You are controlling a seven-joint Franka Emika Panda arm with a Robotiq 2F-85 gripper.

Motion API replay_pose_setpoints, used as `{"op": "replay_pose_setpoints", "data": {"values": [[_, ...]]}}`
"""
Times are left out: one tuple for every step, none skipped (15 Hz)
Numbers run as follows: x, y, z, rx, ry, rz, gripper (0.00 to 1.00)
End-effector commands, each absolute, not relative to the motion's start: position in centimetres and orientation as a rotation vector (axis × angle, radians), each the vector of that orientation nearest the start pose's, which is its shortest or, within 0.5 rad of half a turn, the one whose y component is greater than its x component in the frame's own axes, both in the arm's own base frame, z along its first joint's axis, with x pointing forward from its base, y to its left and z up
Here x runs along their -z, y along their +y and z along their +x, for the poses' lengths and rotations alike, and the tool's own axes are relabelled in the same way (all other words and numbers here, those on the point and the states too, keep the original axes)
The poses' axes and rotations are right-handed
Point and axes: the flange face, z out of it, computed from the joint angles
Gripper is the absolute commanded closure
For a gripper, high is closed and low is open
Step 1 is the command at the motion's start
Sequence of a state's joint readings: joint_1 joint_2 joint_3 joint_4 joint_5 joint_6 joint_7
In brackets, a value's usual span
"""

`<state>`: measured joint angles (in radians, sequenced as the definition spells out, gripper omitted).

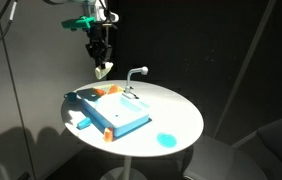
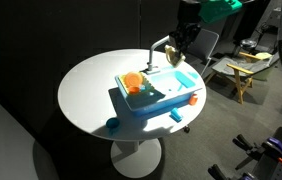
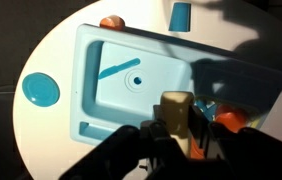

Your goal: Pick up the white container from the dish rack and place it on the light blue surface next to the tap

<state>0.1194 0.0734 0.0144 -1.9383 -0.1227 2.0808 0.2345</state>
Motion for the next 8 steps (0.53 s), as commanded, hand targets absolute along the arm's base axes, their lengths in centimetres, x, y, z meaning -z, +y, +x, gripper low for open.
{"op": "replay_pose_setpoints", "data": {"values": [[-46.0, 5.7, 55.6, 0.132, 0.164, -3.173, 0.92], [-46.0, 5.3, 55.3, 0.130, 0.185, -3.160, 0.92], [-46.1, 4.9, 55.0, 0.126, 0.206, -3.146, 0.92], [-46.2, 4.4, 54.7, 0.124, 0.229, -3.133, 0.92], [-46.2, 4.0, 54.5, 0.124, 0.249, -3.122, 0.92], [-46.3, 3.5, 54.3, 0.125, 0.271, -3.111, 0.92], [-46.4, 2.9, 54.2, 0.126, 0.295, -3.101, 0.92], [-46.4, 2.4, 54.0, 0.129, 0.318, -3.090, 0.92]]}}
